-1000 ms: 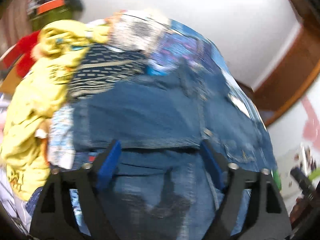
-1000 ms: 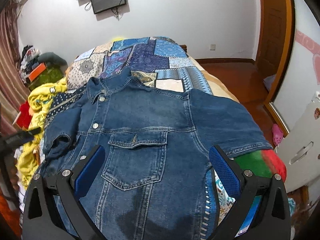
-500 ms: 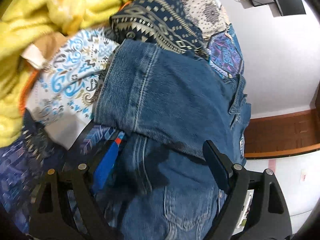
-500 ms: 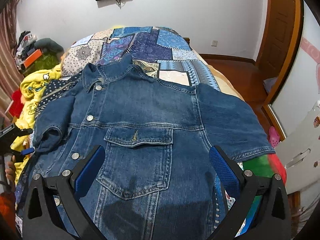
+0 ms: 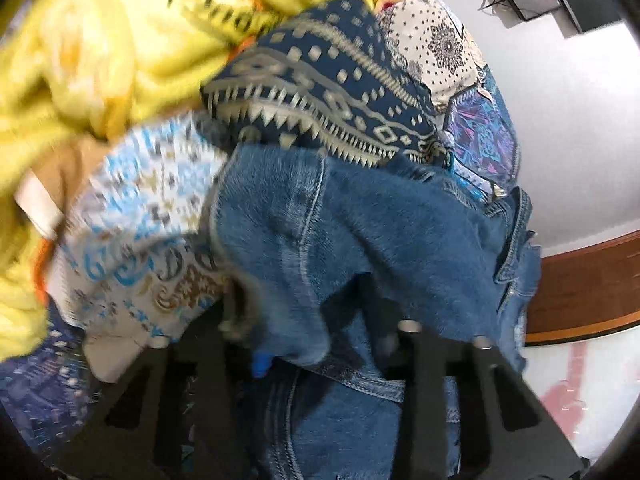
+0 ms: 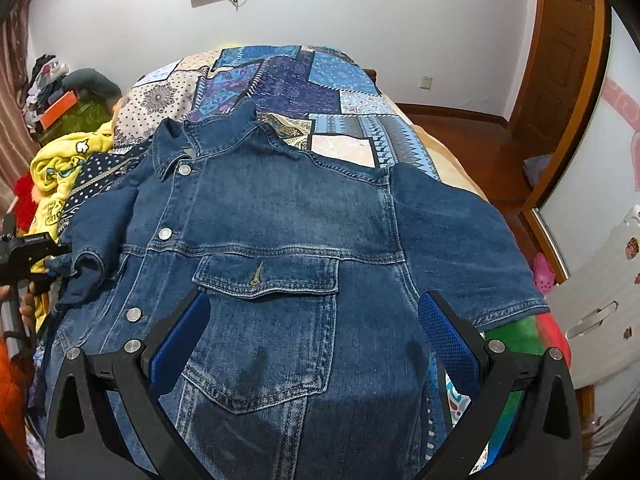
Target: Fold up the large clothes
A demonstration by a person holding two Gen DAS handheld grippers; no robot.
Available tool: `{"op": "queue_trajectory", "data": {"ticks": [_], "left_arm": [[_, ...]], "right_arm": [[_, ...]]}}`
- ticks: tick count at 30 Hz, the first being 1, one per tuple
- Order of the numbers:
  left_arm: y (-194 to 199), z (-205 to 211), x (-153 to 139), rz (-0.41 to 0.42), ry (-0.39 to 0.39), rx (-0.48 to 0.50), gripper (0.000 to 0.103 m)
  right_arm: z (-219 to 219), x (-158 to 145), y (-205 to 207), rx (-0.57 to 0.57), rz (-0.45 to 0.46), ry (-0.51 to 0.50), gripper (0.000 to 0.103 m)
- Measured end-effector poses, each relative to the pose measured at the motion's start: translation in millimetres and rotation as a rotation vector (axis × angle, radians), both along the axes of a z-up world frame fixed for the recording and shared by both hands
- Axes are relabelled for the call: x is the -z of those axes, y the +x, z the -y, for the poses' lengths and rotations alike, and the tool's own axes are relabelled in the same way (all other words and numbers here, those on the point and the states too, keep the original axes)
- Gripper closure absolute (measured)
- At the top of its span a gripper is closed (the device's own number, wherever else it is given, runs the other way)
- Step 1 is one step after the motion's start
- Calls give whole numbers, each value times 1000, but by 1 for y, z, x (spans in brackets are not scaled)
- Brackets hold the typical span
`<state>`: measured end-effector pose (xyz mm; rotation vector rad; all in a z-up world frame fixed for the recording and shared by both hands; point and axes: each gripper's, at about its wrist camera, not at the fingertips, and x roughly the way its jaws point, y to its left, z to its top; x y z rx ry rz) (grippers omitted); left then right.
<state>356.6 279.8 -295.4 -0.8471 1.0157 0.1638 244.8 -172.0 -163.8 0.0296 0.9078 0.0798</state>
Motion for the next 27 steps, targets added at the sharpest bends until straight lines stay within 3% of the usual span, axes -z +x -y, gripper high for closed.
{"op": "queue_trajectory", "data": {"ticks": [3,5,8,13,17,22,27], "left_arm": [[-2,10,-32,28,158,25,86],[-2,23,-65,89,265,49,86],[-2,47,-116,196,366,85,86],[0,105,-199,400,424,202,87],[11,175,-240,513,427,338,87],[23,268,-241,551,402,520,88],[33,356,-173,418,388,699,89]], "right_arm": [[4,-3,-4,-1,10,15,0],[7,-6,-6,1,22,24,0],[15,-9,-11,12,36,38,0],[37,-17,-19,50,65,67,0],[58,-22,-27,90,89,88,0],[88,-26,-38,152,105,105,0],[115,-24,-50,201,101,108,0]]}}
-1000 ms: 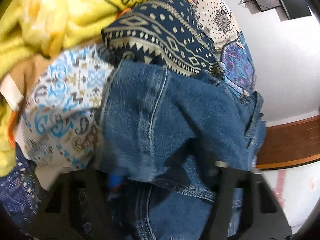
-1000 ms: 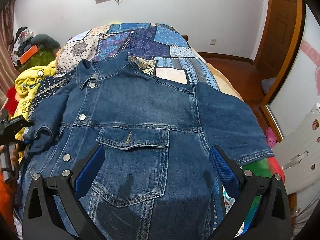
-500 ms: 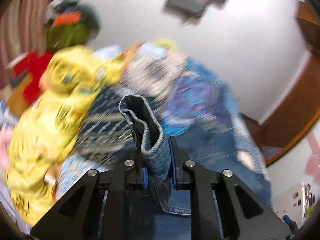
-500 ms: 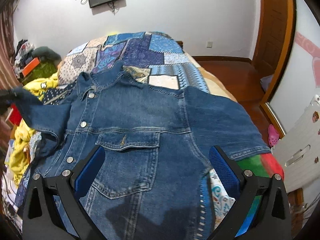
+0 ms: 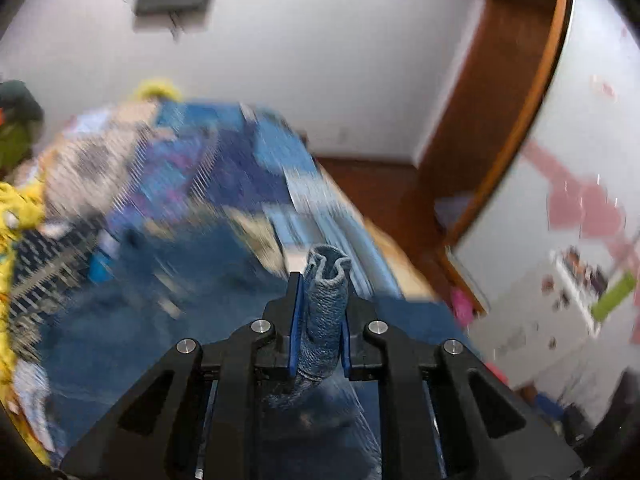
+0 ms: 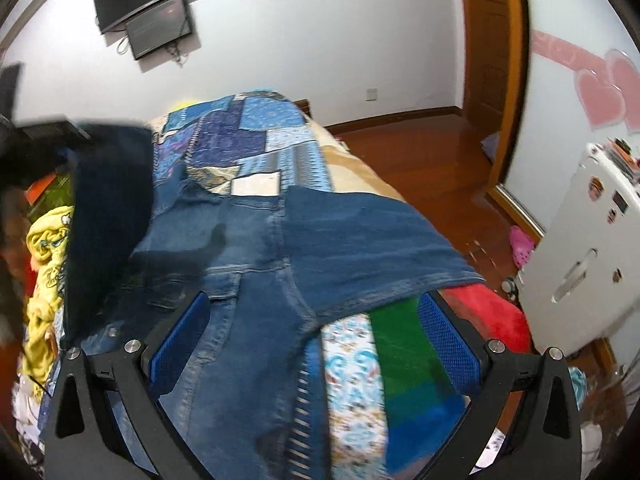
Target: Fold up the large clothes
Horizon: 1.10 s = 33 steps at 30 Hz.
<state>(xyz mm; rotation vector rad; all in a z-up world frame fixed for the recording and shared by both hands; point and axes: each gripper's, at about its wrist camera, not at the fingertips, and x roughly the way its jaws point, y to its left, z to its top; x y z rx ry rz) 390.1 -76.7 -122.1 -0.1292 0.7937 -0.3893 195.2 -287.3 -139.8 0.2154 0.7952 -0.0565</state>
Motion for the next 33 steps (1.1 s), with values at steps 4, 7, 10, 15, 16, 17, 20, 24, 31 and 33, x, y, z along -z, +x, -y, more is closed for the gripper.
{"op": "queue_trajectory", "data": {"ticks": [4,7,10,15,16,17,20,24,31,33], "left_arm": [[-1,44,64,-169,43,54,89],[-8,68,101,-281,71,119,88],[-28,88,112,-290,127,182,86],[-56,89,93,-256,145,269,52],[-60,85,85,-236,146,261,45],[-62,79,77,-216,144,250,43],[-66,52,54,-163,132,196,30],[-64,5,38,-80,176,61,13],[-69,-75,55,-100,286,-144,13],[-72,-99,65,-137,279,-201,13]], "right_arm": [[18,6,-8,30,-24,-14,0],[31,15,-11,58,-52,-17,0],[42,22,-11,80,-73,-8,0],[54,31,-10,101,-100,22,0],[56,32,-9,101,-99,29,0],[59,33,-7,99,-100,35,0],[66,32,-3,97,-96,50,0],[83,33,9,79,-101,106,0],[119,60,39,53,-164,255,0],[129,72,47,55,-195,311,0]]}}
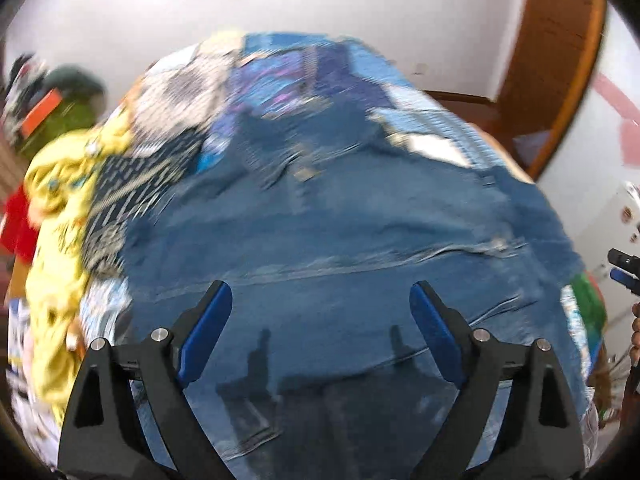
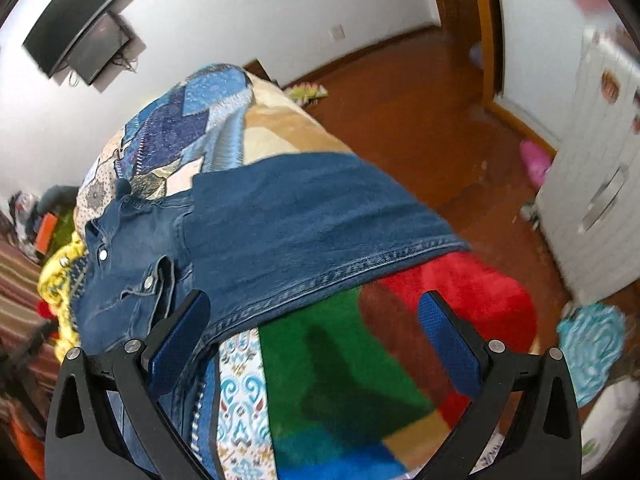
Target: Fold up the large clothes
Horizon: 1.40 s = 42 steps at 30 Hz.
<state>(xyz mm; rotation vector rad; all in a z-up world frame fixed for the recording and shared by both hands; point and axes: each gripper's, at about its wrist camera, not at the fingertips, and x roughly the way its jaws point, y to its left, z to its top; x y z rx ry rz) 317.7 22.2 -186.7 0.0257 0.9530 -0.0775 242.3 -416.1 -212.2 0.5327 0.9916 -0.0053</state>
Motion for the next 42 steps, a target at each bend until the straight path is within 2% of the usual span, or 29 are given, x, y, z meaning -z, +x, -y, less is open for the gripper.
{"op": "queue_trajectory", "data": {"ticks": [5,6,10,13,15,17,21,23,26,28,34,39,42], "left_arm": [[-17,-37,20,-39,-31,-130,13],[-19,-43,24,-48,-47,-159,13],[-26,-55,31,-65,-90,-198,13],[-27,-54,33,-60,-80,-205,13],[-25,-54,35,-66,-86,-204,13],[-24,-53,37,-74,-94,-198,13],[-26,-51,37,-69,-81,-188,13],[-30,-53,36,-65,-88,-186,13],[-35,-56,34,-59,-78,-182,13],[-40,-59,33,-51,-67,-181,13],[-54,-74,28,-29,-95,-189,13],[-66,-86,27,-14,-102,-197,13],[-74,-95,23,1,-113,-193,13]], "right_arm": [[33,45,18,71,-98,211,0],[39,52,20,88,-113,246,3],[51,70,27,123,-125,318,10],[55,76,35,150,-110,311,19],[58,81,42,177,-130,273,36],[63,87,50,225,-164,273,44],[73,85,58,308,-200,234,78],[75,81,60,317,-200,226,82],[70,64,58,313,-180,165,90],[64,41,55,302,-135,132,92],[32,-57,53,225,79,94,94],[-31,-139,54,77,247,47,94],[-81,-169,55,-23,317,37,94]]}}
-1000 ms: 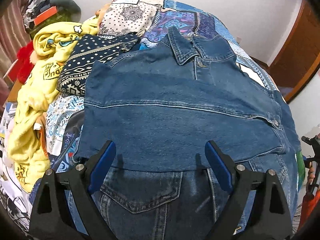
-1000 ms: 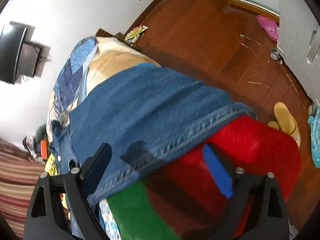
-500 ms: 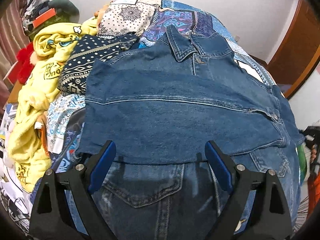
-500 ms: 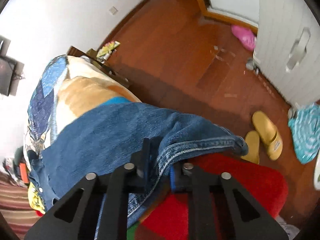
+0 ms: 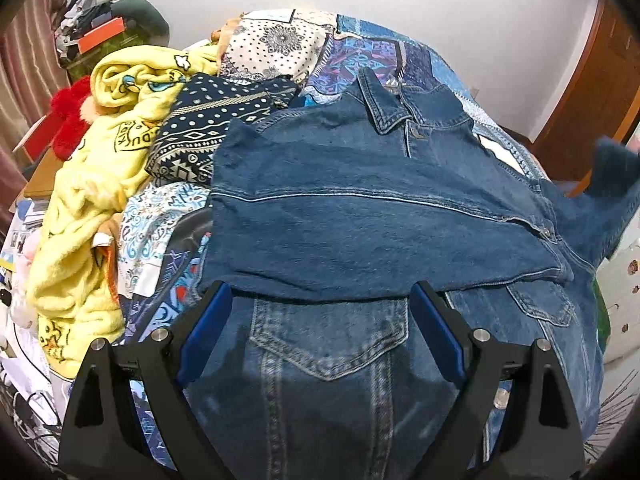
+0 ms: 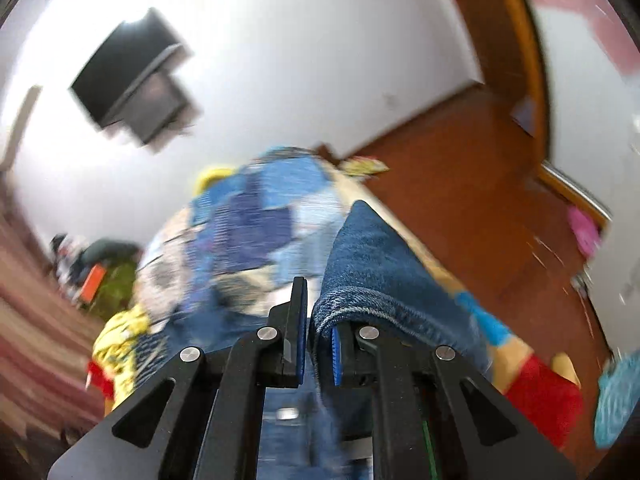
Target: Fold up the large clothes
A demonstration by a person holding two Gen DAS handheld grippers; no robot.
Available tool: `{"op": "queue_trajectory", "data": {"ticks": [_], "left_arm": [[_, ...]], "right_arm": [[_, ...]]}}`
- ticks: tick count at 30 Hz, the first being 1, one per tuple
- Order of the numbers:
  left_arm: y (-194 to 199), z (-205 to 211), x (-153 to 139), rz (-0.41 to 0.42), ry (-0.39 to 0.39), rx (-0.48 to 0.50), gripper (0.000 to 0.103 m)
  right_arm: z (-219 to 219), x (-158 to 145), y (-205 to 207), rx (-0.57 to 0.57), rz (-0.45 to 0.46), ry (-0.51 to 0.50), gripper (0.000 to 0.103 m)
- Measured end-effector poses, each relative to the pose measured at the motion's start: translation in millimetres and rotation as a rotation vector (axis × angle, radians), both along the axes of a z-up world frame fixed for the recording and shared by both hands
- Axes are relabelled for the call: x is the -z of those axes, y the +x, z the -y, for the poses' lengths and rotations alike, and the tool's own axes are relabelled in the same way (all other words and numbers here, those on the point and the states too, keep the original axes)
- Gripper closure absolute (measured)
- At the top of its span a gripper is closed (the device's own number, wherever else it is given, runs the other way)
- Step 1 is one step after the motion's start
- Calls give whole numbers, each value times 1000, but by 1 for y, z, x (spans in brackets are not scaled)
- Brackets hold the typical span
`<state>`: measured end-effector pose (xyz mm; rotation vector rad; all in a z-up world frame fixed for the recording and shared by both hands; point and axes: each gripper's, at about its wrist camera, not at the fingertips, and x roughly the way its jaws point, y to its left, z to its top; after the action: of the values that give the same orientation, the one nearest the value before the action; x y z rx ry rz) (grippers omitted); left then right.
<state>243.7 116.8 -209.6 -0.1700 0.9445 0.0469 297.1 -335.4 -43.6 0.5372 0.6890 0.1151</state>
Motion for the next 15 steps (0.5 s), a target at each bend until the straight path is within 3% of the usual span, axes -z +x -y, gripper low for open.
{"op": "queue_trajectory", "data": {"ticks": [3,6,9,15], "left_arm": [[-9,-13,-6,20,-33,-7,13],[-17,-26,-9,31,-59,-30,13],[-25,-39,-10,36,-70,-57,13],[-37,-55,-10,33,-52,-90,13]], "right_arm": [[-53,-10,1,-111,34,-13,94],[-103,-2,3,-208,33,-17,94],[-143,28,6,-289,-15,-16,94],[-211,112,10,-443,-208,-19,94]]}}
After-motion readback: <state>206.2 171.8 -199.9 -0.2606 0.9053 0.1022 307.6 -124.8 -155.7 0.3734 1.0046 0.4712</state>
